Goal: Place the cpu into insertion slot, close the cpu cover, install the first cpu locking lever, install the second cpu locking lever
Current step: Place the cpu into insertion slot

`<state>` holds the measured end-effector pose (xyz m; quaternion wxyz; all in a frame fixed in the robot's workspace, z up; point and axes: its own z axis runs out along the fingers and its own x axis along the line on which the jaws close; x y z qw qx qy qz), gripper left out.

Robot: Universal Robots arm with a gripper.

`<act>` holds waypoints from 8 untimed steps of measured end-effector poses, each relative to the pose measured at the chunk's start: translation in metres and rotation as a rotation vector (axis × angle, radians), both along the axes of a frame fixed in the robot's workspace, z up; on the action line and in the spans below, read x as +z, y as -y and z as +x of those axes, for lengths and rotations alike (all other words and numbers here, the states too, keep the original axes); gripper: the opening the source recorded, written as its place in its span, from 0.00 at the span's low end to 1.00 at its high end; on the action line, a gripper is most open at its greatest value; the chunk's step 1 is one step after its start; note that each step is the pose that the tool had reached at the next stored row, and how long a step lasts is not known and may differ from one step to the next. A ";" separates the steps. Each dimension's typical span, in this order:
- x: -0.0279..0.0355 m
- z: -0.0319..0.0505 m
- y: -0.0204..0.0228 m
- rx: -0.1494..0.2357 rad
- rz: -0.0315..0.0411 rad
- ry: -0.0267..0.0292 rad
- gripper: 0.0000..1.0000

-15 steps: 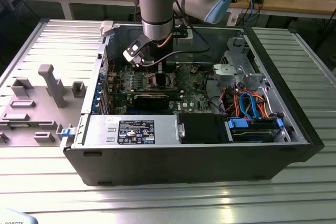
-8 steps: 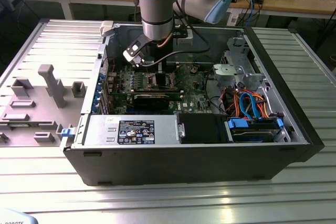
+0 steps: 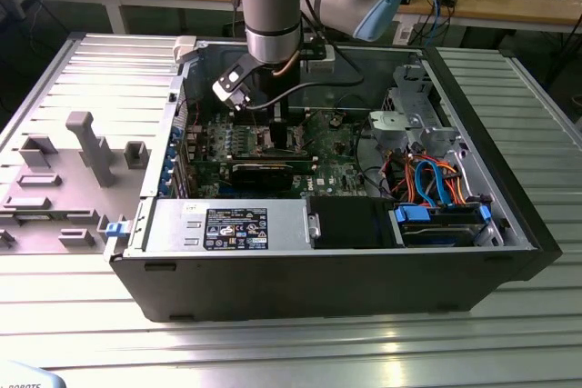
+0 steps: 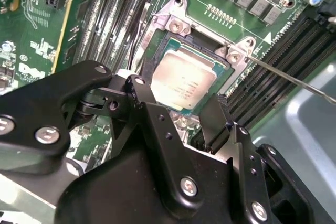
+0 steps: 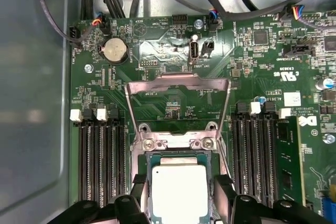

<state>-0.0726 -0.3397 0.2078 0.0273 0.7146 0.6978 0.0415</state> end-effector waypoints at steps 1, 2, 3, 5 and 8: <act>0.0019 0.0001 0.0000 0.000 0.0001 -0.0010 0.62; 0.0031 0.0003 0.0000 0.000 0.0001 -0.0022 0.62; 0.0044 0.0005 0.0000 0.000 0.0000 -0.0035 0.60; 0.0083 0.0014 0.0000 0.000 0.0000 -0.0095 0.47; 0.0131 0.0028 0.0000 0.000 0.0000 -0.0191 0.35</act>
